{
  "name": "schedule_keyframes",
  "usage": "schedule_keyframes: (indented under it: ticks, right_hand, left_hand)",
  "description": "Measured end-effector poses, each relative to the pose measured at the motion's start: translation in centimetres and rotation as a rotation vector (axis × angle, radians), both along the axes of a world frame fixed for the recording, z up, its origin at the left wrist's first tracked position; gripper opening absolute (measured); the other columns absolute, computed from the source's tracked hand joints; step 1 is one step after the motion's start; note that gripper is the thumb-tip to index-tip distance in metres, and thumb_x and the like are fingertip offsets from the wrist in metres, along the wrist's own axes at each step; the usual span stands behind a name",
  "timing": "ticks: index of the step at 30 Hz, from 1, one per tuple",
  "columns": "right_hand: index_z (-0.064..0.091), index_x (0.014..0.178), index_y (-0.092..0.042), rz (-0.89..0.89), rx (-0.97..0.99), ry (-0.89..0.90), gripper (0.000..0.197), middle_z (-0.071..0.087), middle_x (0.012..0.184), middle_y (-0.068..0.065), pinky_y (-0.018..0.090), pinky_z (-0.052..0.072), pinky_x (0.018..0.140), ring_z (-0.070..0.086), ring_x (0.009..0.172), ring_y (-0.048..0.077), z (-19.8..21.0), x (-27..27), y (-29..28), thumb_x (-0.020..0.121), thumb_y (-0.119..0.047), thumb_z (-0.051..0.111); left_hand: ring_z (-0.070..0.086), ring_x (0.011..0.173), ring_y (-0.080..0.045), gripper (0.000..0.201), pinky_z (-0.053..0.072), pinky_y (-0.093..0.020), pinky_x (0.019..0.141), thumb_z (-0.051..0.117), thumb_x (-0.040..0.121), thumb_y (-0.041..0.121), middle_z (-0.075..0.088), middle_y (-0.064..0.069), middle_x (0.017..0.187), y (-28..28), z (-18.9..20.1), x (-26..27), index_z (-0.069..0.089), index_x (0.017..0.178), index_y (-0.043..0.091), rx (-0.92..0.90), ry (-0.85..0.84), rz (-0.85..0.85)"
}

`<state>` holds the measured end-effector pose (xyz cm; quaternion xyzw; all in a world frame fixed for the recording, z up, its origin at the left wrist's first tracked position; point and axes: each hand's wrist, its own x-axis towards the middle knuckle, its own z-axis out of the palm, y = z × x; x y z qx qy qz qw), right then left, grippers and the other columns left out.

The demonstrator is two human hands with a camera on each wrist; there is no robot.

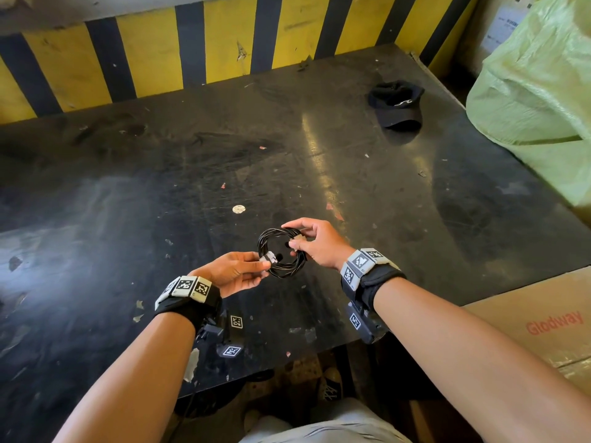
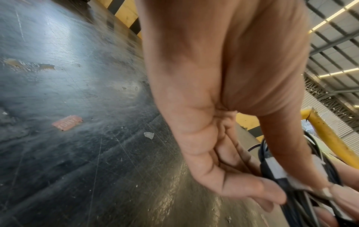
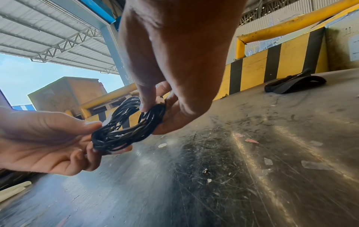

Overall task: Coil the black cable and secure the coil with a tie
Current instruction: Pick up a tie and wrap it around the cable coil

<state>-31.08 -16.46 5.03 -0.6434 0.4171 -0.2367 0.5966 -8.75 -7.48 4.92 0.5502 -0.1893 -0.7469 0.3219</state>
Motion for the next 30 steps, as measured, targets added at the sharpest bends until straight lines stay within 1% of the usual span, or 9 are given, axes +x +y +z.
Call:
schedule_keyframes:
  ticks: [4, 9, 12, 15, 19, 22, 25, 27, 30]
  right_hand:
    - [0.072, 0.119, -0.02, 0.021, 0.006, -0.002, 0.036, 0.078, 0.095, 0.015, 0.033, 0.062, 0.086, 0.075, 0.079, 0.021, -0.3, 0.2, 0.2, 0.089, 0.001, 0.07]
    - [0.07, 0.123, -0.014, 0.034, 0.027, -0.018, 0.037, 0.073, 0.079, -0.004, 0.025, 0.06, 0.081, 0.074, 0.08, 0.02, -0.2, 0.3, 0.5, 0.09, 0.002, 0.069]
    - [0.069, 0.125, -0.013, 0.047, 0.037, -0.023, 0.038, 0.074, 0.082, -0.002, 0.031, 0.061, 0.087, 0.075, 0.084, 0.026, -0.3, 0.3, 0.6, 0.091, 0.002, 0.069]
    - [0.067, 0.128, -0.008, 0.054, 0.082, -0.043, 0.04, 0.073, 0.087, 0.003, 0.032, 0.062, 0.086, 0.073, 0.081, 0.026, -0.4, 0.4, 0.7, 0.091, 0.005, 0.068]
    - [0.063, 0.131, -0.009, 0.048, 0.136, -0.022, 0.045, 0.075, 0.088, 0.008, 0.029, 0.061, 0.084, 0.073, 0.084, 0.025, -0.3, 0.5, 0.7, 0.088, 0.005, 0.071]
    - [0.069, 0.117, -0.013, 0.022, 0.172, 0.082, 0.037, 0.079, 0.099, 0.013, 0.045, 0.06, 0.094, 0.075, 0.097, 0.029, -0.8, 0.9, 0.5, 0.083, -0.008, 0.081]
    - [0.073, 0.094, -0.018, 0.02, 0.178, 0.197, 0.02, 0.079, 0.098, 0.012, 0.044, 0.064, 0.076, 0.075, 0.091, 0.024, -1.2, 1.0, 0.3, 0.079, -0.022, 0.085]
    - [0.071, 0.093, -0.017, 0.013, 0.186, 0.213, 0.018, 0.078, 0.101, 0.013, 0.033, 0.061, 0.061, 0.072, 0.085, 0.018, -1.2, 0.8, 0.1, 0.081, -0.022, 0.084]
    - [0.069, 0.093, -0.018, 0.013, 0.189, 0.229, 0.015, 0.076, 0.102, 0.015, 0.027, 0.056, 0.054, 0.07, 0.086, 0.017, -1.3, 0.7, -0.3, 0.084, -0.019, 0.081]
  left_hand:
    - [0.066, 0.079, -0.012, 0.034, 0.057, -0.022, 0.07, 0.077, 0.082, 0.01, 0.074, -0.006, 0.097, 0.2, -0.3, -0.1, 0.071, 0.115, 0.005, -0.006, -0.047, -0.004]
    - [0.066, 0.075, -0.012, 0.019, 0.058, -0.022, 0.069, 0.08, 0.078, 0.009, 0.073, -0.008, 0.092, 0.4, -0.5, -0.4, 0.079, 0.097, 0.006, 0.027, -0.037, 0.035]
    - [0.065, 0.073, -0.013, 0.016, 0.058, -0.022, 0.067, 0.081, 0.074, 0.008, 0.072, -0.009, 0.089, 0.4, -0.5, -0.7, 0.08, 0.09, 0.005, 0.052, -0.049, 0.066]
    - [0.061, 0.069, -0.011, 0.025, 0.054, -0.021, 0.06, 0.081, 0.074, 0.011, 0.071, -0.005, 0.081, 0.2, -0.4, -1.0, 0.075, 0.097, 0.005, 0.048, -0.131, 0.051]
    - [0.054, 0.062, -0.009, 0.009, 0.048, -0.019, 0.053, 0.079, 0.084, 0.011, 0.064, -0.005, 0.072, -0.1, -0.7, -1.0, 0.075, 0.089, 0.006, 0.04, -0.258, 0.046]
    - [0.053, 0.061, -0.01, 0.011, 0.049, -0.02, 0.055, 0.082, 0.083, 0.014, 0.06, -0.006, 0.073, -0.5, -1.2, -0.7, 0.075, 0.086, 0.005, 0.025, -0.333, 0.046]
    - [0.055, 0.061, -0.009, 0.014, 0.05, -0.022, 0.061, 0.083, 0.083, 0.017, 0.059, -0.005, 0.071, -0.8, -1.3, -0.5, 0.074, 0.084, 0.007, 0.018, -0.38, 0.02]
    - [0.055, 0.059, -0.007, 0.014, 0.05, -0.021, 0.062, 0.081, 0.084, 0.018, 0.058, -0.002, 0.066, -1.1, -1.0, -0.7, 0.072, 0.08, 0.009, 0.006, -0.414, -0.01]
    - [0.054, 0.059, -0.006, 0.015, 0.049, -0.02, 0.06, 0.079, 0.086, 0.018, 0.058, 0.0, 0.064, -1.7, -0.7, -1.0, 0.069, 0.077, 0.013, -0.036, -0.496, -0.064]
